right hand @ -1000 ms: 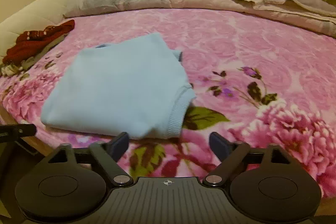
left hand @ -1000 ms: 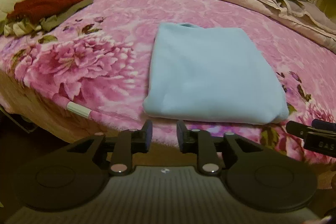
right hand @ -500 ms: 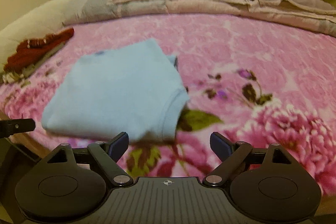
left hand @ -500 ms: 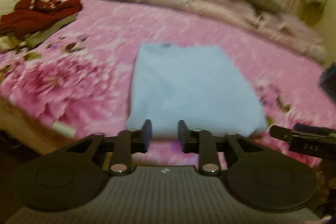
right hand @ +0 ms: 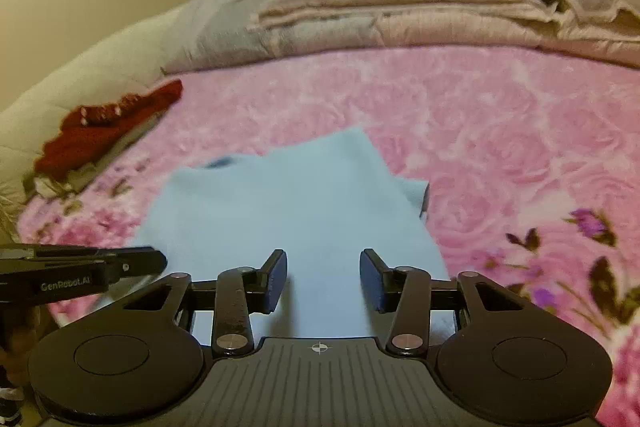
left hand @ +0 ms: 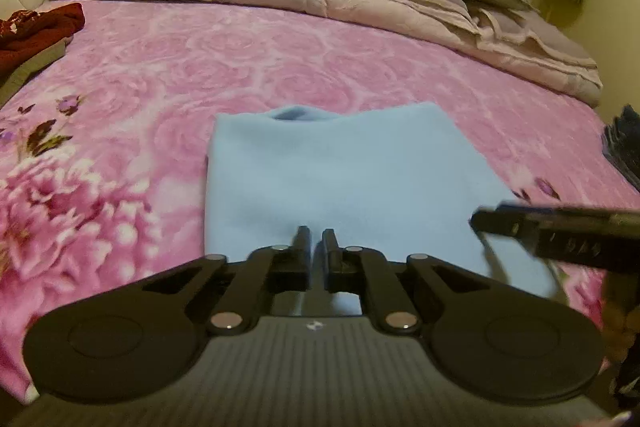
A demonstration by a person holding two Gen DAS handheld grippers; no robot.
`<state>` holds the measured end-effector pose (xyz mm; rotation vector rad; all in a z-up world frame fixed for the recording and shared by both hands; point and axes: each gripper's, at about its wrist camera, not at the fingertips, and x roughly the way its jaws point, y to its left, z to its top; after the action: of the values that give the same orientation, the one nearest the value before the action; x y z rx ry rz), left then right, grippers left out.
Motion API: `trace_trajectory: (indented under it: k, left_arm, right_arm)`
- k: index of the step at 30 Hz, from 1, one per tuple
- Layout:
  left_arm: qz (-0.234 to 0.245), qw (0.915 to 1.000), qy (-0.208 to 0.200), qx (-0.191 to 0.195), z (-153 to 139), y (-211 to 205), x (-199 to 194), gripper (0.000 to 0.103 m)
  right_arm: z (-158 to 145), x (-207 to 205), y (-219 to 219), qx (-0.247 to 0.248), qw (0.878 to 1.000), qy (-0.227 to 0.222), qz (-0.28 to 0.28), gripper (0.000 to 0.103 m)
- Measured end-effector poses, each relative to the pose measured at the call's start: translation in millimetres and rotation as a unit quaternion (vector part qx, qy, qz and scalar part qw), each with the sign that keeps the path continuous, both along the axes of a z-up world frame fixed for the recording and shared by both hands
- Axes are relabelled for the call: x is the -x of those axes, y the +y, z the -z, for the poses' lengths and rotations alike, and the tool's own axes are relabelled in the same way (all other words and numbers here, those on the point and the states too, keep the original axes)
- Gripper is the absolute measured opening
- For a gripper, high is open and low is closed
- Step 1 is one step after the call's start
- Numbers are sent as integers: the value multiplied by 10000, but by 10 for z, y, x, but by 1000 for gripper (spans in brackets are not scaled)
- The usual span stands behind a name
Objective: Fold clothes
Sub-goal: 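Grasp the folded sweatshirt with both grippers and lift it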
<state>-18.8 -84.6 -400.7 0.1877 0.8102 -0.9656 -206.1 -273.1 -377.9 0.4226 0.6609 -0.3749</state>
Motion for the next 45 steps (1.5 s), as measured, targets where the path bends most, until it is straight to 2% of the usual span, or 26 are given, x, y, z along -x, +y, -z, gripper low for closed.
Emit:
trace_trajectory:
  k: [3, 6, 8, 9, 10, 11, 13, 15, 16, 17, 19, 22, 25, 26, 27, 29, 33, 38, 40, 41, 42, 45]
  left_arm:
    - [-140, 9999, -69, -14, 30, -79, -130, 5]
    - [-287, 9994, -143, -125, 23, -94, -284, 4]
    - [-451, 9989, -80, 49, -62, 63, -380, 5]
    - [-567, 9983, -14, 147, -101, 169, -439, 14]
    - [-682, 9971, 213, 275, -110, 301, -521, 29]
    - [-782, 9944, 567, 438, -92, 443, -618, 32]
    - [-970, 9828, 1352, 802, -34, 728, -806, 33]
    - [-1131, 9590, 2311, 1186, 134, 960, -943, 37]
    - [-1173, 9465, 2698, 1323, 222, 1045, -986, 37]
    - [-1167, 9389, 2927, 1387, 297, 1080, -1000, 37]
    - [-1131, 9290, 3216, 1439, 423, 1094, -1003, 39]
    - [-1017, 9164, 3544, 1559, 573, 1007, -1009, 40]
    - [-969, 9128, 3619, 1629, 642, 898, -1041, 40]
    - [-960, 9131, 3612, 1631, 655, 867, -1056, 40]
    - [-941, 9140, 3599, 1621, 665, 832, -1066, 39]
    - [-868, 9173, 3551, 1576, 677, 756, -1071, 37]
    - [-678, 9210, 3517, 1531, 677, 639, -1067, 38]
    - [-514, 9173, 3607, 1606, 728, 551, -1087, 37]
    - [-488, 9159, 3625, 1656, 749, 534, -1082, 33]
    - [-466, 9155, 3626, 1682, 756, 541, -1078, 32]
    - [-450, 9144, 3635, 1725, 768, 551, -1074, 29]
    - [-465, 9099, 3683, 1855, 799, 577, -1060, 25]
  right_arm:
    - [205, -92, -112, 21, 10000, 64, 43, 45]
    - [187, -129, -227, 59, 9999, 6, 109, 46]
    - [102, -50, -345, -1, 9993, -112, 349, 46]
    - [63, 22, -422, -73, 9986, -165, 503, 52]
    - [37, 116, -511, -218, 9975, -251, 621, 63]
    - [21, 227, -611, -423, 9960, -382, 694, 85]
    - [28, 468, -831, -1008, 9901, -665, 709, 87]
    - [101, 684, -1032, -1701, 9795, -841, 682, 87]
    - [140, 770, -1113, -1997, 9735, -902, 650, 87]
    - [181, 829, -1171, -2233, 9685, -928, 595, 87]
    - [263, 904, -1252, -2607, 9601, -899, 459, 87]
    - [342, 850, -1269, -2782, 9577, -667, 300, 86]
    - [377, 750, -1272, -2901, 9541, -712, 196, 86]
    - [389, 708, -1286, -2960, 9522, -736, 135, 85]
    - [412, 652, -1303, -3047, 9495, -745, 54, 71]
    - [503, 515, -1341, -3240, 9434, -704, -63, 63]
    - [588, 334, -1403, -3429, 9349, -870, -277, 63]
    - [627, 132, -1379, -3426, 9341, -868, -499, 63]
    - [647, 61, -1347, -3425, 9337, -883, -565, 63]
    - [667, 21, -1331, -3435, 9332, -883, -589, 52]
    - [705, -9, -1323, -3477, 9314, -885, -608, 34]
    - [837, -36, -1334, -3686, 9219, -973, -683, 26]
